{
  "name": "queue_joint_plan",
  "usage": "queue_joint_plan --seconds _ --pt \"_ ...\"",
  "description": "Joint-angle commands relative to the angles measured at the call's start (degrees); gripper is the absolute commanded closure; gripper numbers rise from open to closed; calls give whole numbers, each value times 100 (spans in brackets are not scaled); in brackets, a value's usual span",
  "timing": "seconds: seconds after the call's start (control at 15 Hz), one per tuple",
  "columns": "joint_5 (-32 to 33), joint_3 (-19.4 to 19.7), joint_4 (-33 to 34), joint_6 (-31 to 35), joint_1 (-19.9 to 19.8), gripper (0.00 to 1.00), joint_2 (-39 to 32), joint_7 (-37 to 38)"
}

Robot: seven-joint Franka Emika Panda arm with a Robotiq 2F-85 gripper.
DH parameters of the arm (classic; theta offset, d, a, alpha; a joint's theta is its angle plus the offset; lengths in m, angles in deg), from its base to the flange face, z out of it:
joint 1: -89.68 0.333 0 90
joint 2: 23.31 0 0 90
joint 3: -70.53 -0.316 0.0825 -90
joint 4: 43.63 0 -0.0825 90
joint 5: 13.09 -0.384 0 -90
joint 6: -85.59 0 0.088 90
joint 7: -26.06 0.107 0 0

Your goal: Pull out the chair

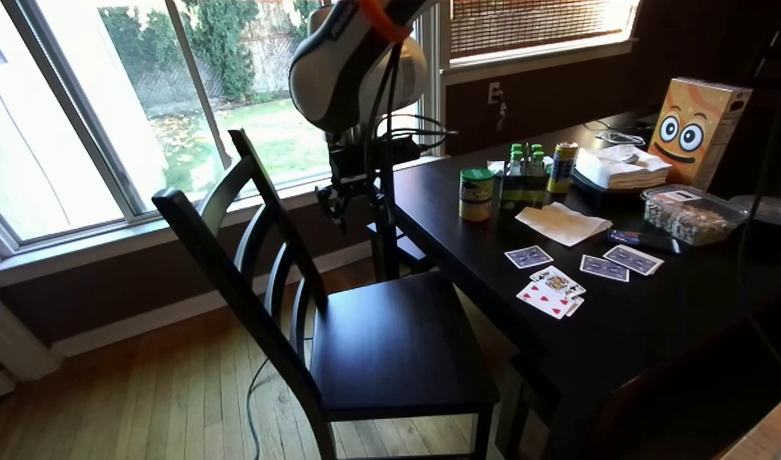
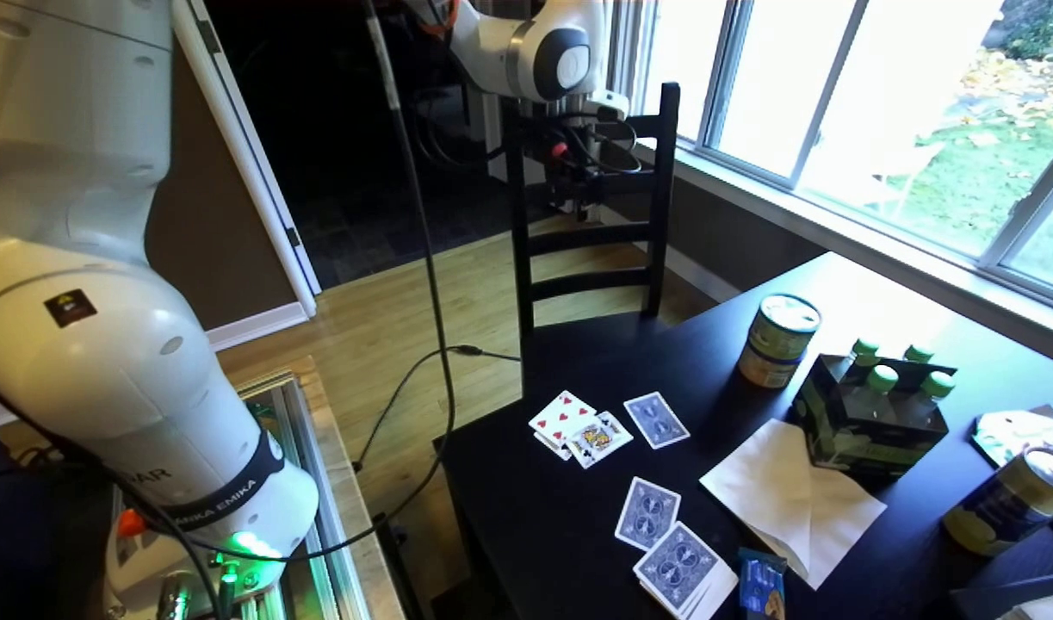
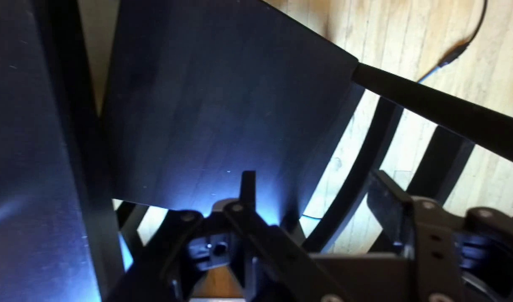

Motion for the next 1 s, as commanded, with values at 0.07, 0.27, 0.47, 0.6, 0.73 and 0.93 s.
queue_joint_plan --seconds 0.07,0.27,0.47,0.6,0.73,0.93 --pt "934 -90 -1393 -406 -11 0 1681 731" --pt "956 -393 -2052 -397 -261 0 2647 350" --pt "672 -691 -2600 -475 -468 0 3621 -356" --pt "259 -788 -2942 -244 -561 0 4285 -639" --pt "429 -941 -2484 -424 -689 0 3788 -442" --pt "320 -965 -2775 -417 -722 0 4246 -546"
